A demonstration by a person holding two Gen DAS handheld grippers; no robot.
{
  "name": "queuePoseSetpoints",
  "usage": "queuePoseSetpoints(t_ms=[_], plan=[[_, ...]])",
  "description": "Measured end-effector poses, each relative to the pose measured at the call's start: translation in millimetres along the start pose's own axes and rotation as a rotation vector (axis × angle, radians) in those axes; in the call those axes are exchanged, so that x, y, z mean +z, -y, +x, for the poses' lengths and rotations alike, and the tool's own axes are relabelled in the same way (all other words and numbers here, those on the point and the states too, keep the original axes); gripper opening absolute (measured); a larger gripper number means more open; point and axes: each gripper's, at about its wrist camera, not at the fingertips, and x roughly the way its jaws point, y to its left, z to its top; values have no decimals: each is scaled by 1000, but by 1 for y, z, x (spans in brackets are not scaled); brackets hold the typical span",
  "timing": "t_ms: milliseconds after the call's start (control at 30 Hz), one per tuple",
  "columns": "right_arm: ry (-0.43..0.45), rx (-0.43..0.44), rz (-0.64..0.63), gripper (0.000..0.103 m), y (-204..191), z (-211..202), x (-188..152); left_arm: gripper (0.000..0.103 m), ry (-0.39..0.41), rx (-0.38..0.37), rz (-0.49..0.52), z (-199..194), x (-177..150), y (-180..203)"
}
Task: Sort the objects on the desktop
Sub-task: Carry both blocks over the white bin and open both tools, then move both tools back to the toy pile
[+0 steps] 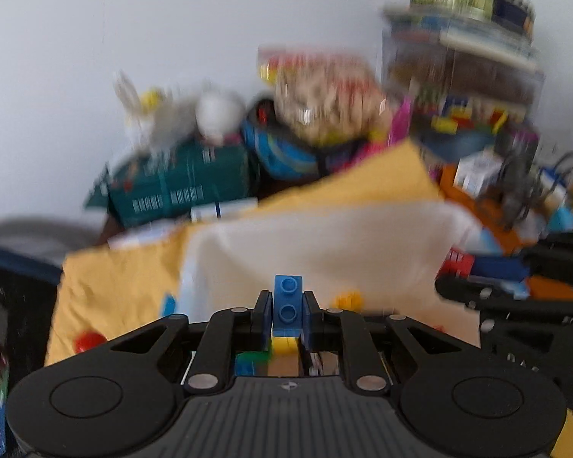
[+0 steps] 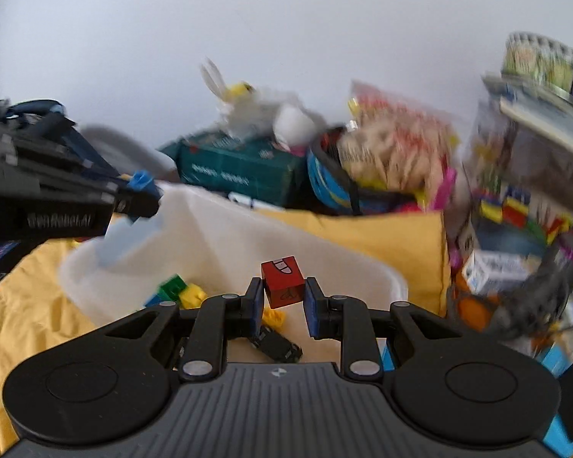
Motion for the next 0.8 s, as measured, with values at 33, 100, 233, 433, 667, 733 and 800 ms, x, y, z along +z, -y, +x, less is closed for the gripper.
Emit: queuePoseSetpoints(t_ms=[33,100,233,433,667,733,800], plan=[[-17,-6,7,27,1,6,-2,28,-14,12,-2,4,-3,1],[-45,-11,15,32,3,12,-6,40,-25,19,-7,5,-7,1],[-40,2,15,32,3,4,-8,50,13,26,-9,-14,-9,-1],[33,39,18,37,1,-25,-2,72,109,12,-36,-66,-24,-4],[75,176,-28,45,-17,-70,-31,74,13,-4,-37,-82,-102,-3],[37,194,-43,45,-29,-72,-54,74,-40,11,-20,-75,-128,0],[-23,233,-36,44,-38,-65,-78,73,-80,52,-18,-69,-152,2]])
